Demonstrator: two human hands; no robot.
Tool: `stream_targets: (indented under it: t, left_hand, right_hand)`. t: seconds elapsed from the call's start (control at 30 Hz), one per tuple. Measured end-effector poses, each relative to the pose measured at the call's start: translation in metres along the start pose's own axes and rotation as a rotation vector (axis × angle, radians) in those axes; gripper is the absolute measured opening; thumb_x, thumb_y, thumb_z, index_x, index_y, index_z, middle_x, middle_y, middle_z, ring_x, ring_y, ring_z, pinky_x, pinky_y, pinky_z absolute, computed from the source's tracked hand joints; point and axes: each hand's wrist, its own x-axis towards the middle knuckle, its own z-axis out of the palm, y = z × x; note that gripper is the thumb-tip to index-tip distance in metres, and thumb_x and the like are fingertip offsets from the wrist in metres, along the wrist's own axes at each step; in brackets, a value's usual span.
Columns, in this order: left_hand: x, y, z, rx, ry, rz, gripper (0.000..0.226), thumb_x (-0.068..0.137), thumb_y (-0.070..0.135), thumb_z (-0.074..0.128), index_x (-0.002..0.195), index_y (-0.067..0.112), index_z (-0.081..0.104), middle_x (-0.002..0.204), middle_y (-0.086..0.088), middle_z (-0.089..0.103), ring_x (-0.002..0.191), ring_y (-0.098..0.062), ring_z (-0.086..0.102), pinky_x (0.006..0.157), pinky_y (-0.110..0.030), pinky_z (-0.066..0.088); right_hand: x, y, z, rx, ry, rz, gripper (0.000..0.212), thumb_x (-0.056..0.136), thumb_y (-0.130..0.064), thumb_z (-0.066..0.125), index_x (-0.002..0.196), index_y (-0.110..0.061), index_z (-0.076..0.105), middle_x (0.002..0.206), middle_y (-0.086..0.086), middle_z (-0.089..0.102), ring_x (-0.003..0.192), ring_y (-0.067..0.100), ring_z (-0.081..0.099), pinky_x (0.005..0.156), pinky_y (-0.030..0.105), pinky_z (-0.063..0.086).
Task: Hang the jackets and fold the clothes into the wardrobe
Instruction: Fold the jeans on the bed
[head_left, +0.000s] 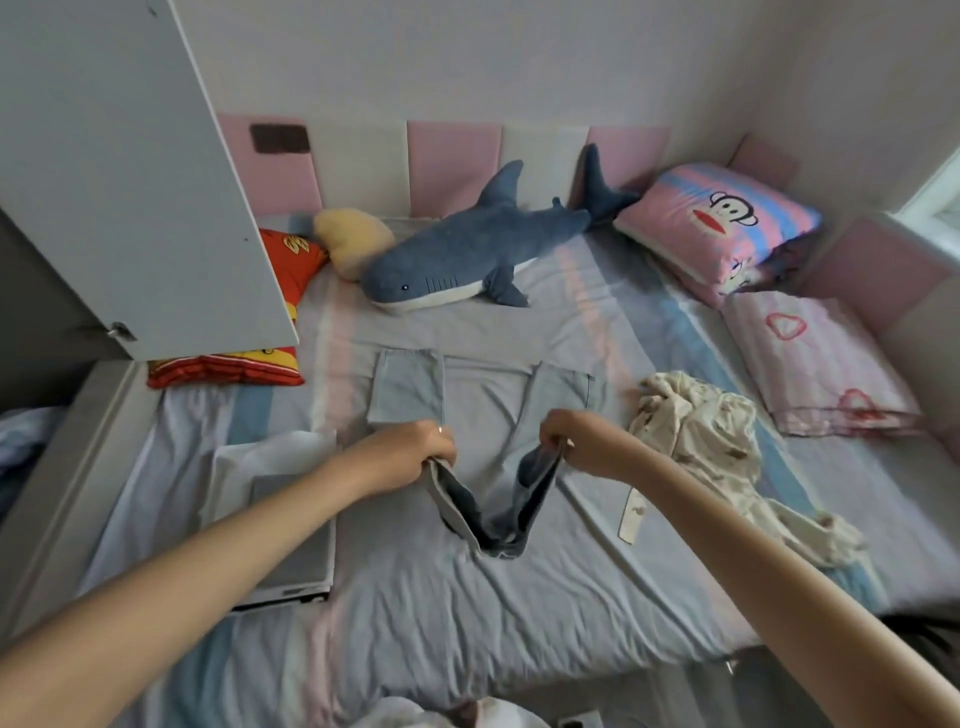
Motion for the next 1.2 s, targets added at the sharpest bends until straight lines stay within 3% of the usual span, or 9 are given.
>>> stream_targets:
  t: [0.23, 0.37, 0.47, 0.57, 0.77, 0.9, 0.97, 1.03, 1.2]
  left_hand:
    - [0.014, 0.042, -0.049, -0.234, 0.548, 0.258, 0.026, 0.073, -0.013, 0.063, 0.085, 0.009, 0.071, 0.097, 0.002, 0.06, 0.093, -0.005, 0.059, 0.084, -0.021, 0.046]
    - [0.014, 0.071, -0.064, -0.342, 0.647, 0.278, 0.018, 0.069, 0.001, 0.071, 0.084, 0.012, 0.07, 0.092, 0.005, 0.062, 0.09, -0.001, 0.059, 0.081, -0.019, 0.044]
    - [0.011, 0.08, -0.061, -0.297, 0.744, 0.236, 0.008, 0.068, 0.019, 0.07, 0.076, 0.015, 0.068, 0.11, -0.004, 0.052, 0.112, 0.0, 0.049, 0.091, -0.02, 0.04]
    - [0.012, 0.09, -0.058, -0.416, 0.689, 0.246, 0.008, 0.066, 0.006, 0.069, 0.069, 0.008, 0.062, 0.128, -0.011, 0.05, 0.129, -0.004, 0.044, 0.098, -0.022, 0.04]
    - [0.009, 0.09, -0.066, -0.471, 0.695, 0.151, 0.015, 0.069, 0.019, 0.067, 0.071, 0.005, 0.061, 0.098, 0.001, 0.068, 0.098, -0.008, 0.064, 0.081, -0.033, 0.053]
    - [0.001, 0.08, -0.085, -0.494, 0.79, 0.041, 0.02, 0.068, 0.023, 0.067, 0.072, 0.004, 0.062, 0.071, -0.008, 0.066, 0.071, -0.025, 0.061, 0.066, -0.046, 0.05]
    - [-0.003, 0.077, -0.095, -0.477, 0.819, 0.018, 0.016, 0.068, 0.019, 0.068, 0.071, 0.004, 0.063, 0.069, -0.006, 0.065, 0.068, -0.021, 0.06, 0.065, -0.044, 0.05]
    - [-0.007, 0.077, -0.104, -0.447, 0.874, -0.002, 0.02, 0.066, 0.028, 0.066, 0.07, 0.008, 0.064, 0.065, 0.0, 0.064, 0.064, -0.015, 0.059, 0.061, -0.04, 0.049]
    - [-0.013, 0.086, -0.121, -0.374, 0.952, 0.069, 0.019, 0.07, 0.028, 0.064, 0.072, 0.009, 0.066, 0.068, 0.004, 0.065, 0.067, -0.016, 0.061, 0.06, -0.04, 0.051]
  right_hand:
    - [-0.006, -0.063, -0.064, 0.302, 0.294, -0.341, 0.023, 0.07, 0.008, 0.052, 0.074, -0.014, 0.059, 0.1, 0.003, 0.055, 0.088, 0.021, 0.06, 0.081, 0.027, 0.047]
    - [-0.007, -0.079, -0.071, 0.483, 0.343, -0.365, 0.034, 0.072, 0.018, 0.062, 0.074, -0.016, 0.056, 0.103, 0.002, 0.049, 0.094, 0.011, 0.058, 0.084, 0.019, 0.047]
    - [-0.012, -0.086, -0.068, 0.535, 0.333, -0.35, 0.04, 0.073, 0.017, 0.064, 0.077, -0.021, 0.054, 0.106, 0.009, 0.047, 0.092, 0.013, 0.057, 0.083, 0.019, 0.048]
    - [-0.017, -0.089, -0.067, 0.608, 0.3, -0.346, 0.036, 0.078, 0.012, 0.067, 0.086, -0.019, 0.049, 0.104, 0.01, 0.045, 0.082, 0.012, 0.058, 0.076, 0.018, 0.049]
    - [-0.025, -0.096, -0.071, 0.765, 0.34, -0.175, 0.022, 0.09, 0.004, 0.055, 0.105, -0.007, 0.044, 0.097, -0.001, 0.053, 0.066, -0.005, 0.05, 0.056, 0.017, 0.039]
    - [-0.034, -0.082, -0.088, 0.596, 0.105, -0.005, 0.013, 0.093, -0.022, 0.059, 0.101, -0.03, 0.053, 0.102, -0.007, 0.058, 0.088, 0.002, 0.056, 0.087, 0.026, 0.049]
    - [-0.042, -0.076, -0.101, 0.58, 0.025, 0.039, 0.03, 0.091, -0.01, 0.06, 0.103, -0.036, 0.049, 0.11, -0.001, 0.057, 0.083, 0.007, 0.059, 0.076, 0.025, 0.053]
    - [-0.048, -0.076, -0.113, 0.489, 0.159, 0.008, 0.042, 0.089, 0.002, 0.055, 0.103, -0.037, 0.045, 0.112, 0.0, 0.057, 0.074, 0.005, 0.06, 0.062, 0.02, 0.05]
    - [-0.05, -0.093, -0.132, -0.294, 0.495, -0.293, 0.027, 0.081, -0.001, 0.06, 0.095, -0.023, 0.065, 0.12, -0.004, 0.053, 0.088, 0.021, 0.062, 0.064, 0.026, 0.042]
